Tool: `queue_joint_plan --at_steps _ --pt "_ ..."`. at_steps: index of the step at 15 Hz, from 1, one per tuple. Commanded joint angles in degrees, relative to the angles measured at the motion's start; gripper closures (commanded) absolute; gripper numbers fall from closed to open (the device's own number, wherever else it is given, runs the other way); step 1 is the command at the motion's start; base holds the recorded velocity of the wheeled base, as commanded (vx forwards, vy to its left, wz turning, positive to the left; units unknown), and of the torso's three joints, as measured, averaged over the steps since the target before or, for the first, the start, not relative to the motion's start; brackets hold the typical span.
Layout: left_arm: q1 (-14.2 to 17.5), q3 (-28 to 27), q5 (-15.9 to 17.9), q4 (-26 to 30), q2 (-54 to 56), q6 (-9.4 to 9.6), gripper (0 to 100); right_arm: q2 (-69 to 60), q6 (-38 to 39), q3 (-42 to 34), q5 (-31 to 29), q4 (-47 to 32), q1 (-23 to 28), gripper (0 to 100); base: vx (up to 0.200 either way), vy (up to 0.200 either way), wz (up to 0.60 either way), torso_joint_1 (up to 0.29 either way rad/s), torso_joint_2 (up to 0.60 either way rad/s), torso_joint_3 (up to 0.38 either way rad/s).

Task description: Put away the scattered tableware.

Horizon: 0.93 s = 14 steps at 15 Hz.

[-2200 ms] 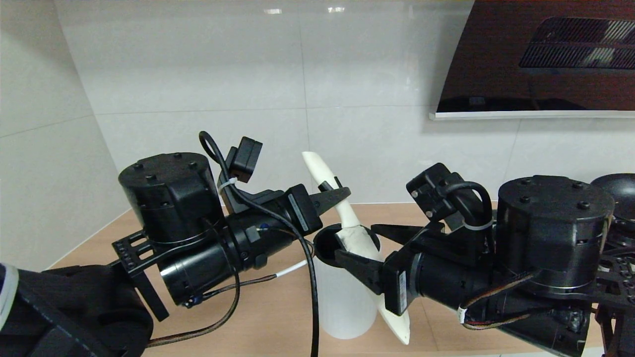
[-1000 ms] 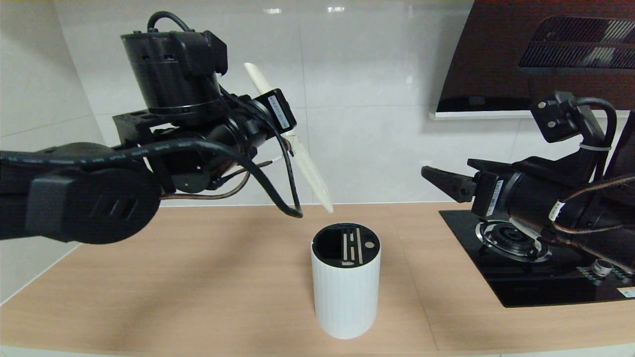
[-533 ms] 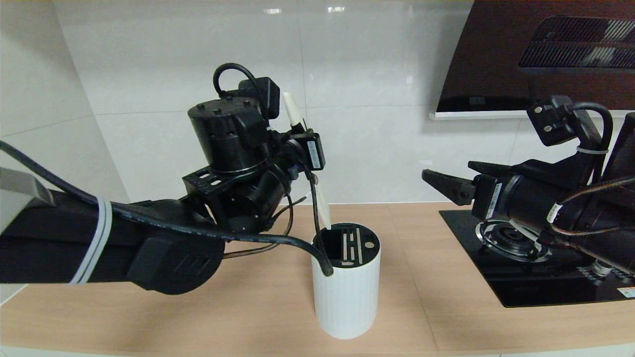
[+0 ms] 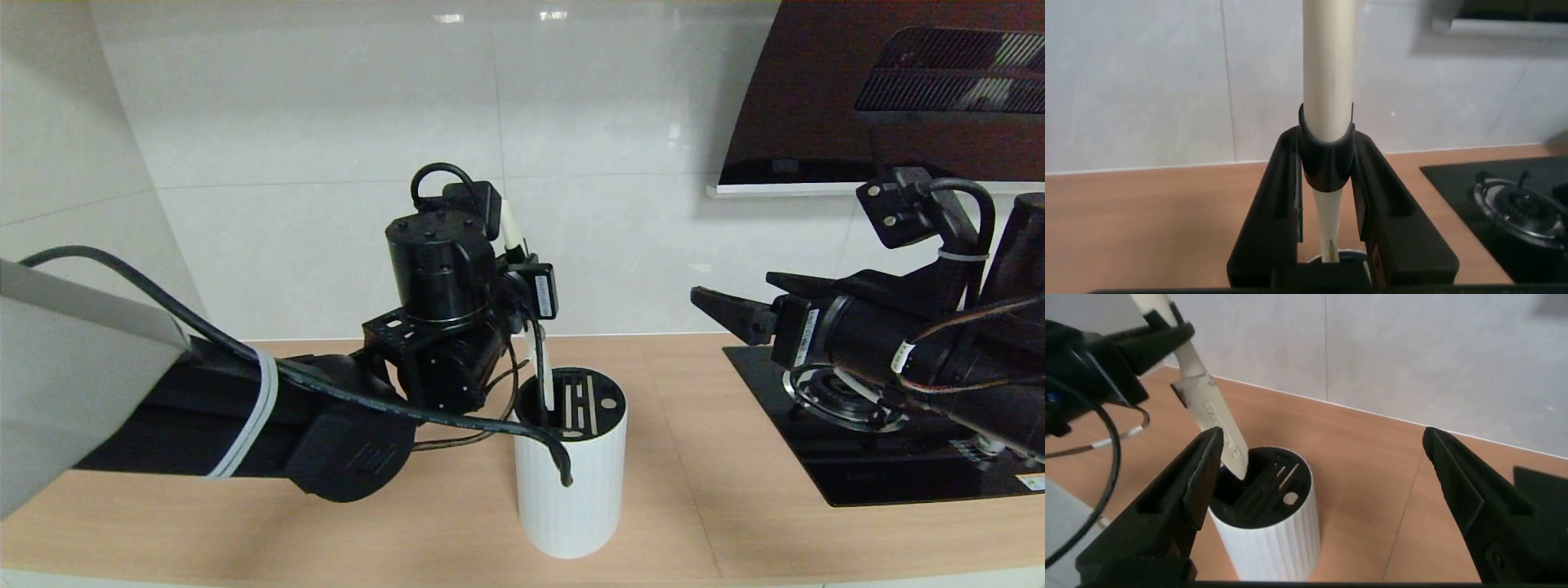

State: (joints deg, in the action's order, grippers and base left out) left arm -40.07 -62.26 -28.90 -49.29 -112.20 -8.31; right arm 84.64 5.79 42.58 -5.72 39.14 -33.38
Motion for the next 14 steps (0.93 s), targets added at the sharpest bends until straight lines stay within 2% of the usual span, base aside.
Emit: queue_joint_plan --at_steps 1,8,14 --pt "-1.06 0.38 -0.19 -0.02 -1.7 -0.04 100 0.53 0.01 -0.04 0.0 0.06 -0.02 0 0.0 0.0 0.0 0.0 0.0 0.0" --pt "-2.56 2.49 -0.28 0.07 -3.73 -0.04 100 0.97 0.01 -0.39 0.0 0.06 -0.02 0 0.0 0.0 0.0 0.0 0.0 0.0" --pt "-3.61 3.63 -0.28 0.07 -7.77 -1.09 100 1.32 0.01 -0.48 0.0 0.06 -0.02 0 0.0 0.0 0.0 0.0 0.0 0.0"
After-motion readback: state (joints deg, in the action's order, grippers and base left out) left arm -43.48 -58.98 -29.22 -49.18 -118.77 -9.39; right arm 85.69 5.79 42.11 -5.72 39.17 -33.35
